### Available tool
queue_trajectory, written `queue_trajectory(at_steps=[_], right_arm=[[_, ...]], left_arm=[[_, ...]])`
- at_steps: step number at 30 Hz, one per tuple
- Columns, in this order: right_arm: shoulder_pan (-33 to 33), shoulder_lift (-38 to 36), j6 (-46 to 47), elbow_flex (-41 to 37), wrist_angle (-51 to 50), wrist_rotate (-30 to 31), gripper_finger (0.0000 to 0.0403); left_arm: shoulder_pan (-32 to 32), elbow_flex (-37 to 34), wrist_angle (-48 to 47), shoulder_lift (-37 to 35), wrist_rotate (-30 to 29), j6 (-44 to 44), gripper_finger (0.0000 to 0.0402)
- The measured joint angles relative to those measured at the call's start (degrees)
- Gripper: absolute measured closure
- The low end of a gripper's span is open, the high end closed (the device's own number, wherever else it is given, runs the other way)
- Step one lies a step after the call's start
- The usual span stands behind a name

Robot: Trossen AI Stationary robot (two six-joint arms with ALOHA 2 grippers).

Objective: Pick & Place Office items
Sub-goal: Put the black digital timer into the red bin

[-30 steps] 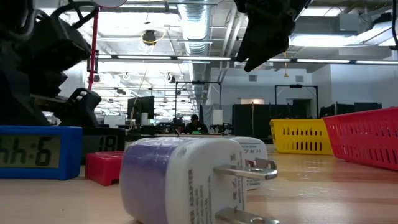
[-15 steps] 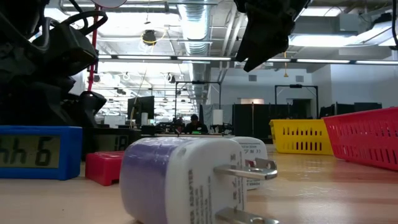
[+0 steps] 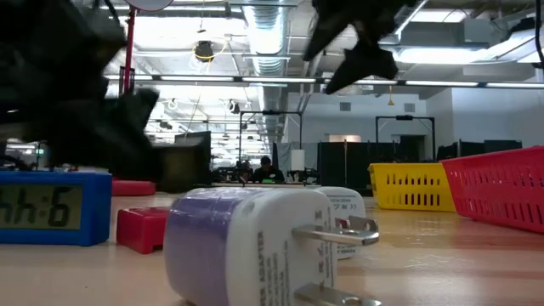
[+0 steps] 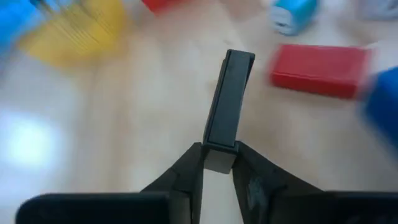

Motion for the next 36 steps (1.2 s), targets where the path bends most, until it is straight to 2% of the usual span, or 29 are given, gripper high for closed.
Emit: queue_trajectory(at_steps=[2, 5, 7, 10, 12, 18, 23, 27, 32, 36], right_arm=[[-0.8, 0.7, 1.8, 0.0, 2.8, -3.5, 0.0127], [-2.2, 2.7, 1.9, 0.0, 8.9, -11.1, 0.0127], [-2.7, 4.2, 1.2, 0.0, 13.3, -15.7, 0.0127], [-3.3, 6.1, 0.8, 0.0, 20.6, -22.0, 0.0127], [-3.5, 6.3, 1.4, 0.0, 23.3, -25.0, 0.0127], [-3.8, 5.7, 1.7, 0.0, 30.7, -26.4, 0.0127], [-3.8, 5.7, 4.1, 0.0, 37.6, -27.4, 0.0127], [-3.8, 5.7, 4.7, 0.0, 40.6, -29.8, 0.0127], [-3.5, 5.7, 4.0, 0.0, 43.4, -29.9, 0.0129], [-3.6, 5.7, 4.3, 0.0, 43.4, -31.0, 0.0151]], left_arm=[[0.0, 0.9, 0.6, -1.6, -6.6, 12.7, 0.0335], [0.0, 2.6, 4.7, -3.5, -12.4, 32.9, 0.0341], [0.0, 3.7, 8.5, -4.5, -14.5, 44.6, 0.0343], [-0.2, 4.5, 12.1, -7.2, -16.1, 56.1, 0.0339], [-0.6, 4.6, 12.0, -9.3, -16.3, 60.4, 0.0336], [-2.4, 4.6, 13.1, -14.9, -16.4, 68.7, 0.0341], [-2.3, 4.6, 18.8, -16.3, -15.8, 76.2, 0.0340], [-2.3, 4.6, 19.8, -16.3, -15.4, 83.5, 0.0338], [-2.3, 4.6, 19.9, -16.3, -13.6, 84.7, 0.0338], [-2.3, 4.6, 20.0, -16.3, -13.4, 84.7, 0.0337]])
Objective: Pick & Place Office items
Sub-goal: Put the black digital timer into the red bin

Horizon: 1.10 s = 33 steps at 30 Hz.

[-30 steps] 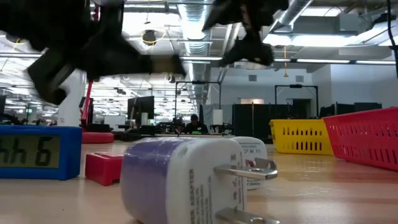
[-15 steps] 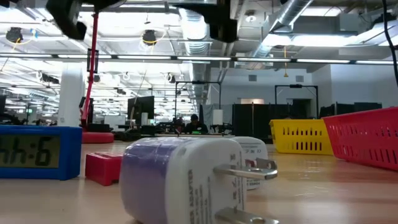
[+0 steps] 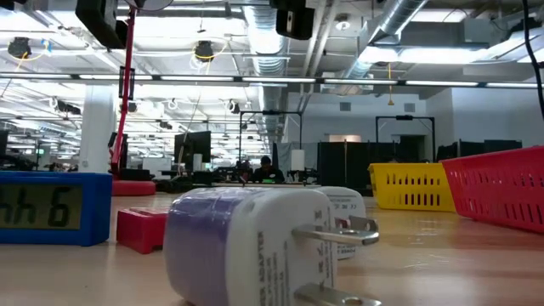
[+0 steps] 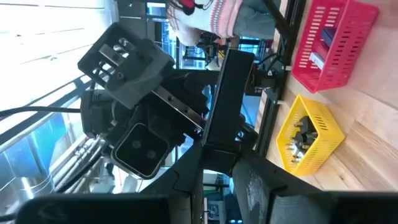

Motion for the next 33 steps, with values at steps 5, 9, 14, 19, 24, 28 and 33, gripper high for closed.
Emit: queue_trajectory(at_steps=[5, 9, 14, 19, 24, 28, 33], right_arm=[[0.0, 0.4, 0.5, 0.0, -0.2, -0.3, 0.0205], [0.0, 0.4, 0.1, 0.0, 0.5, -1.2, 0.0248], [0.2, 0.5, 0.1, 0.0, 0.9, -1.2, 0.0291], [0.2, 0.5, -0.7, 0.0, 0.9, -1.2, 0.0316], [0.2, 0.5, -2.0, 0.0, 0.9, -1.3, 0.0343], [0.2, 0.5, -2.5, 0.0, 0.8, -1.2, 0.0353], [0.3, 0.5, -2.7, 0.0, 1.2, -2.6, 0.0352]], left_arm=[[0.0, 0.0, 0.1, 0.0, 0.0, 0.0, 0.0337], [0.1, 0.0, 1.6, 0.0, 0.1, 0.0, 0.0337], [1.7, 0.0, 1.9, 0.0, 0.9, 0.3, 0.0337], [3.0, 0.0, 1.9, 0.0, 3.0, 3.2, 0.0337], [2.9, 0.1, 1.8, 0.0, 3.6, 3.2, 0.0332], [2.5, 0.1, 1.8, 0.0, 3.4, 2.5, 0.0317], [1.6, 0.0, 2.8, -0.1, 3.1, -5.4, 0.0266]])
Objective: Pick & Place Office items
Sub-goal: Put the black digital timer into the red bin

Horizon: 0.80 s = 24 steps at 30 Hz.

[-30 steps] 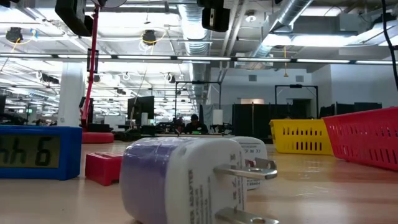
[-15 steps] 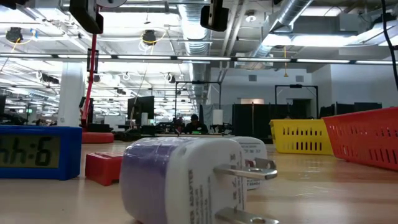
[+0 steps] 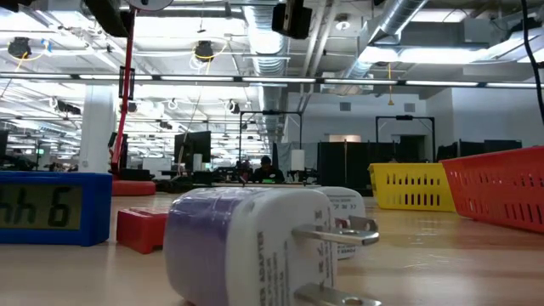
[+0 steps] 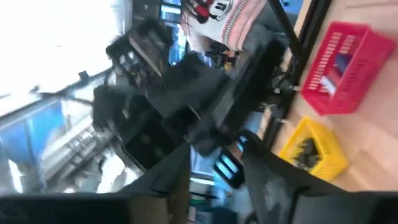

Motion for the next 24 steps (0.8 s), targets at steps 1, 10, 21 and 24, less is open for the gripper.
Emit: queue_trajectory(at_steps=[1, 10, 21, 24], right_arm=[[0.1, 0.0, 0.0, 0.0, 0.3, -0.5, 0.0352], [0.1, -0.3, -1.9, 0.1, -0.1, -3.3, 0.0354], [0.1, -0.3, -4.6, 0.1, -8.1, -4.9, 0.0354], [0.9, -0.7, -6.2, 0.1, -8.6, -9.1, 0.0354]], left_arm=[[-0.4, -0.1, -0.3, -0.4, -0.3, -1.9, 0.0250], [-1.8, -3.1, -2.4, -9.4, -0.4, -10.4, 0.0157], [-1.8, -13.5, -3.4, -23.1, -5.6, -20.7, 0.0148], [-1.8, -15.7, -3.4, -25.3, -6.6, -24.4, 0.0147]])
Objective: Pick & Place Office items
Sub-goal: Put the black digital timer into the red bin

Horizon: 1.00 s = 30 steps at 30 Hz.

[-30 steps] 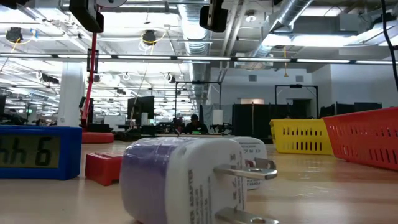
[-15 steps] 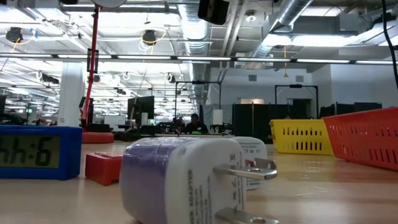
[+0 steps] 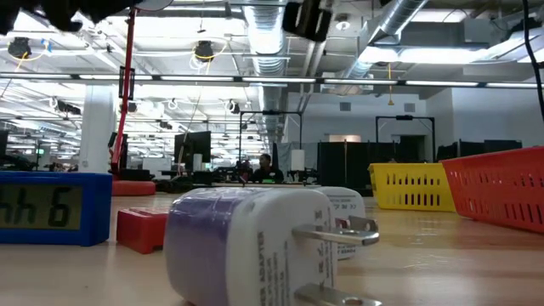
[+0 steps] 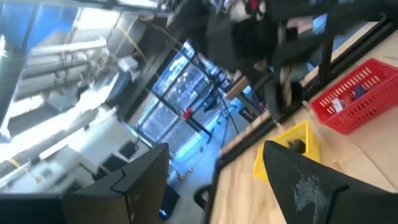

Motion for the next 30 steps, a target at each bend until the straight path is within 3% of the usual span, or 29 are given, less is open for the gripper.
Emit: queue_trajectory(at_steps=[5, 10, 15, 19, 25, 30], right_arm=[[1.6, -3.8, -2.5, 0.0, -11.4, -1.4, 0.0355], [3.1, -8.4, -3.0, 0.0, -27.2, 4.3, 0.0355], [7.5, -12.4, -2.9, -0.3, -36.3, 9.8, 0.0355], [11.5, -18.3, 0.9, -7.1, -30.8, 13.8, 0.0355], [15.3, -30.5, 12.7, -25.8, -13.5, 19.4, 0.0355], [17.7, -38.7, 14.5, -37.1, -6.9, 21.3, 0.0355]], left_arm=[[0.0, -2.8, -0.6, -1.6, -3.3, -5.3, 0.0148], [0.0, -4.4, -0.7, -1.7, -3.9, -8.4, 0.0148], [0.0, -5.0, -0.9, -1.7, -3.9, -12.4, 0.0148], [0.0, -5.0, -1.0, -1.7, -4.0, -15.1, 0.0149], [0.0, -5.0, -1.0, -1.7, -4.0, -15.8, 0.0147], [0.0, -5.0, -1.0, -1.7, -4.0, -18.6, 0.0148]])
